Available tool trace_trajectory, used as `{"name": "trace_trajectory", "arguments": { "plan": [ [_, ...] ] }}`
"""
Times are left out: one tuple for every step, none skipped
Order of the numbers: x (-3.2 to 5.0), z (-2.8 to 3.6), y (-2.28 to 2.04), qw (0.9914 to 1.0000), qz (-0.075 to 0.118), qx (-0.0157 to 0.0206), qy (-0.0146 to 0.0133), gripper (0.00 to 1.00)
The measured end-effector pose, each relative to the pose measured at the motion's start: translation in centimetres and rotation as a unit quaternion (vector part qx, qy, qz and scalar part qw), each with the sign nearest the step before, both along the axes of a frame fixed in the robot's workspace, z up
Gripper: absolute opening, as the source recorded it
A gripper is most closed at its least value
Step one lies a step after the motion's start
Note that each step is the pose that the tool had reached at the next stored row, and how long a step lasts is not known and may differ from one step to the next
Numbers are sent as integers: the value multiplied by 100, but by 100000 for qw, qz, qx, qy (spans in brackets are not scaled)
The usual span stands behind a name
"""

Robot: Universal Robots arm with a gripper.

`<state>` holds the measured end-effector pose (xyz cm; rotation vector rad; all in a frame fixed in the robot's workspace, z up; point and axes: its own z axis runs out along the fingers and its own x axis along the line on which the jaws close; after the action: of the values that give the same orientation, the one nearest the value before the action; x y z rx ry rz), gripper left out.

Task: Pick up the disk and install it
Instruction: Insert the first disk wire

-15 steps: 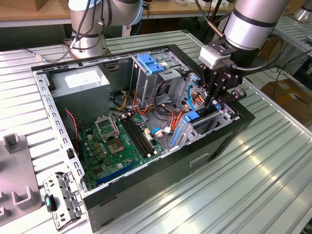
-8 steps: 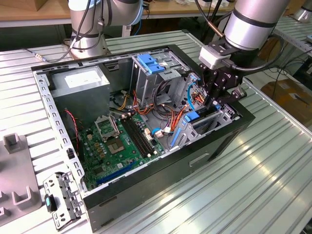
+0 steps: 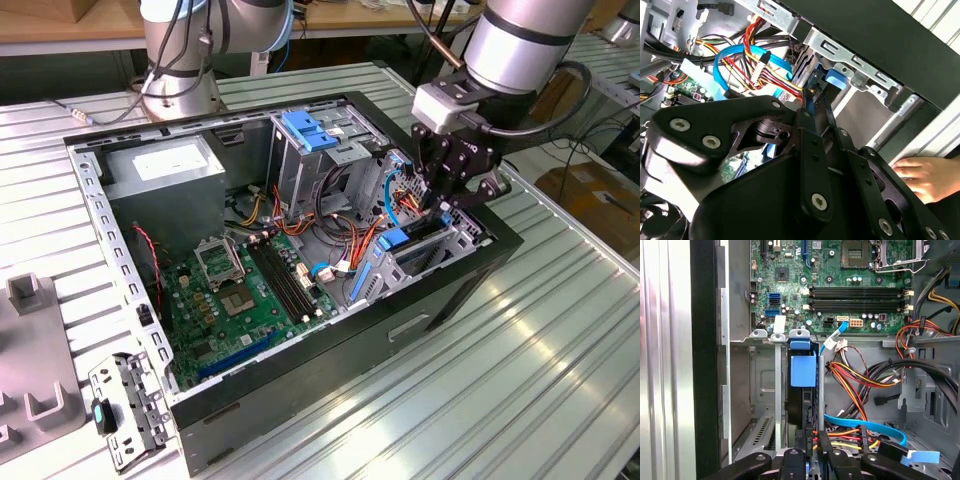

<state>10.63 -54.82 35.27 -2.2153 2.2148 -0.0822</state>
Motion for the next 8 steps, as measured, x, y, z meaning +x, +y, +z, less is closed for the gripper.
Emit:
{"name": "trace_trajectory", "arguments": {
  "plan": [
    [0, -1, 0, 100000, 0, 17, -2, 24],
    [0, -1, 0, 100000, -2, 20, -1, 24],
    [0, 0, 0, 100000, 2, 17, -1, 24],
    [0, 0, 0, 100000, 0, 18, -2, 23],
    [0, 1, 0, 100000, 0, 13, -2, 16],
    [0, 1, 0, 100000, 0, 7, -1, 16],
    [0, 1, 0, 100000, -1, 11, -2, 11],
    [0, 2, 0, 100000, 0, 9, -3, 11]
  ]
}}
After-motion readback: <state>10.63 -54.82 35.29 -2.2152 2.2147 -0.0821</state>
